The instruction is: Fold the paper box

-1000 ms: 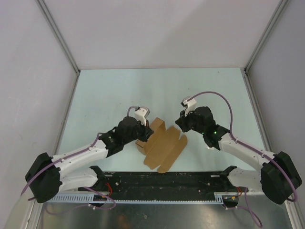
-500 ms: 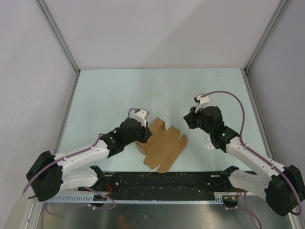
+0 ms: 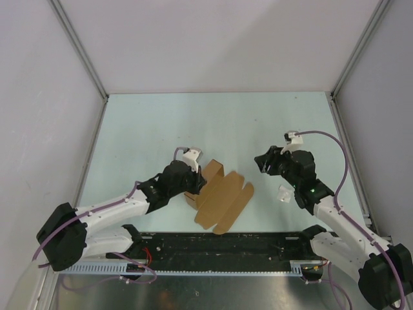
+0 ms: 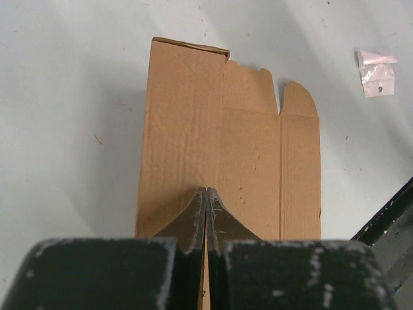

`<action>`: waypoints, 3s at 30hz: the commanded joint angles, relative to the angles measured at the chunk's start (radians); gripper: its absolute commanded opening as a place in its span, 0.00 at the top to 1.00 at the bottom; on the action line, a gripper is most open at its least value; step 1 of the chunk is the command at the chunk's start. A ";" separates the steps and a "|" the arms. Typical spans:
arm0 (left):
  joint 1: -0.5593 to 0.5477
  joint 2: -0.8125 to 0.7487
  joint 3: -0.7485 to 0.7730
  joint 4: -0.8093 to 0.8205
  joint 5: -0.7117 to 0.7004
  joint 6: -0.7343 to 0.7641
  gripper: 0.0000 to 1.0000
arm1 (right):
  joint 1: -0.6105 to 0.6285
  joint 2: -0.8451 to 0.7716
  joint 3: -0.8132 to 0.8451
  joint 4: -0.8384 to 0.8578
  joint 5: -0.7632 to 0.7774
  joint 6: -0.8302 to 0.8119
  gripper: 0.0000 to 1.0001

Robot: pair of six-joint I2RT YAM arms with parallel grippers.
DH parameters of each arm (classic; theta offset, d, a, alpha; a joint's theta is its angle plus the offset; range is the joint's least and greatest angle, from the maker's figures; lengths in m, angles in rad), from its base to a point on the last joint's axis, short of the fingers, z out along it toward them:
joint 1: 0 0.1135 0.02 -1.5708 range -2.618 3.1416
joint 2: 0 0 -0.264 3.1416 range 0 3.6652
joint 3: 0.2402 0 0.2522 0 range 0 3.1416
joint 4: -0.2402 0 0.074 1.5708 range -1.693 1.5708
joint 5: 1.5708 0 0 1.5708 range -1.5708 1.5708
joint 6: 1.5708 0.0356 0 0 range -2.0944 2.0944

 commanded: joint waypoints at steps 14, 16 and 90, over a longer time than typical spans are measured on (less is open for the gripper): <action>-0.007 -0.083 0.138 -0.085 0.002 0.034 1.00 | 0.014 -0.103 0.013 -0.351 0.013 0.306 0.51; -0.011 -0.073 0.174 -0.117 0.013 0.037 0.97 | 0.017 -0.129 0.012 -0.373 0.009 0.300 0.51; -0.174 0.285 0.525 -0.550 -0.564 0.355 0.86 | 0.012 -0.241 -0.040 -0.373 -0.089 0.235 0.49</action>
